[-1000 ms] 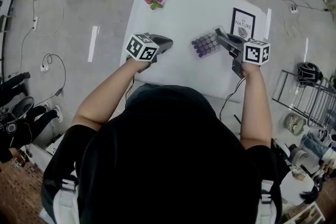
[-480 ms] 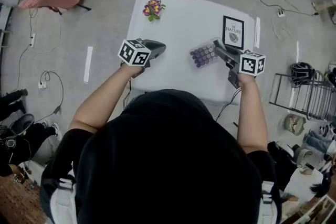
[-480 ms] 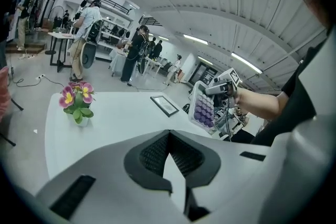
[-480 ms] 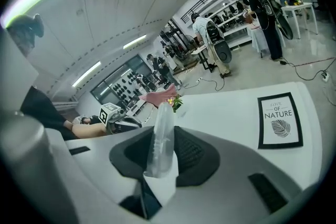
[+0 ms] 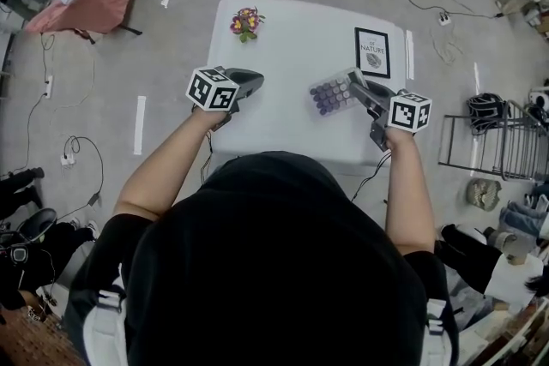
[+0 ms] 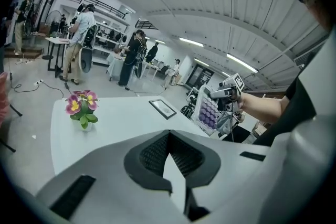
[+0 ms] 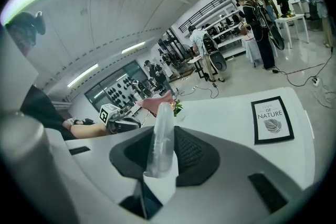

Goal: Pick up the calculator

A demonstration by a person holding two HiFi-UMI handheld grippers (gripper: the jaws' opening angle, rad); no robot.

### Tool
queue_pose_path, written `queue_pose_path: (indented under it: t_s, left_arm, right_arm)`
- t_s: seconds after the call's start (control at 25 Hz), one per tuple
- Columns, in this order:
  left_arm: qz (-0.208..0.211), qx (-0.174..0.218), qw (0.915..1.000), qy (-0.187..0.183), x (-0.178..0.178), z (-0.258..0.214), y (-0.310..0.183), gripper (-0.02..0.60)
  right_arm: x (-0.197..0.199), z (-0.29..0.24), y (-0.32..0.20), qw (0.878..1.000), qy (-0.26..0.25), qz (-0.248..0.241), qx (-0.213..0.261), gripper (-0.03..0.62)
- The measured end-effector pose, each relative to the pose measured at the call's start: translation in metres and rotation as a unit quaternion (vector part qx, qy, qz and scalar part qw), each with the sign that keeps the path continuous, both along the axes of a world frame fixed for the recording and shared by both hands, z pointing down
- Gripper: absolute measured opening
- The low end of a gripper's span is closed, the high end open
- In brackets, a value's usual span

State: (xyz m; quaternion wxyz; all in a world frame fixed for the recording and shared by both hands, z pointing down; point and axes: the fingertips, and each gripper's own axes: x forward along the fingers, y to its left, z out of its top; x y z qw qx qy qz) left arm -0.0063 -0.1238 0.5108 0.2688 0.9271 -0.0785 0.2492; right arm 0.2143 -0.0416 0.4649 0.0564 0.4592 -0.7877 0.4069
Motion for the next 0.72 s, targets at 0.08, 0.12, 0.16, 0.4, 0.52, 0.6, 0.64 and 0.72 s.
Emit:
queue_pose_path:
  t_s: [0.08, 0.12, 0.16, 0.4, 0.52, 0.6, 0.64, 0.72]
  left_arm:
    - [0.003, 0.002, 1.0000, 0.003, 0.001, -0.001, 0.005, 0.015]
    - [0.005, 0.001, 1.0000, 0.005, 0.002, 0.000, 0.007, 0.015]
    - [0.007, 0.001, 1.0000, 0.006, 0.002, 0.001, 0.009, 0.015]
    - [0.014, 0.004, 0.9999, 0.006, -0.006, 0.004, 0.017, 0.015]
    - [0.014, 0.002, 0.9999, 0.005, -0.008, 0.006, 0.018, 0.015]
    - [0.015, 0.001, 0.9999, 0.004, -0.007, 0.007, 0.019, 0.015]
    - [0.016, 0.002, 0.9999, 0.004, -0.007, 0.007, 0.019, 0.015]
    - [0.017, 0.003, 0.9999, 0.004, -0.006, 0.006, 0.018, 0.015]
  right_arm:
    - [-0.001, -0.001, 0.009, 1.000, 0.002, 0.005, 0.002, 0.106]
    - [-0.001, 0.000, 0.012, 1.000, 0.004, 0.007, 0.003, 0.106]
    - [-0.003, 0.001, 0.015, 1.000, 0.005, 0.009, 0.004, 0.106]
    - [-0.014, 0.007, 0.026, 1.000, 0.006, 0.012, 0.004, 0.106]
    - [-0.014, 0.008, 0.029, 1.000, 0.006, 0.017, 0.005, 0.106]
    - [-0.014, 0.009, 0.031, 1.000, 0.005, 0.016, 0.004, 0.106]
    - [-0.014, 0.011, 0.032, 1.000, 0.005, 0.016, 0.003, 0.106]
    - [-0.015, 0.012, 0.034, 1.000, 0.003, 0.017, 0.002, 0.106]
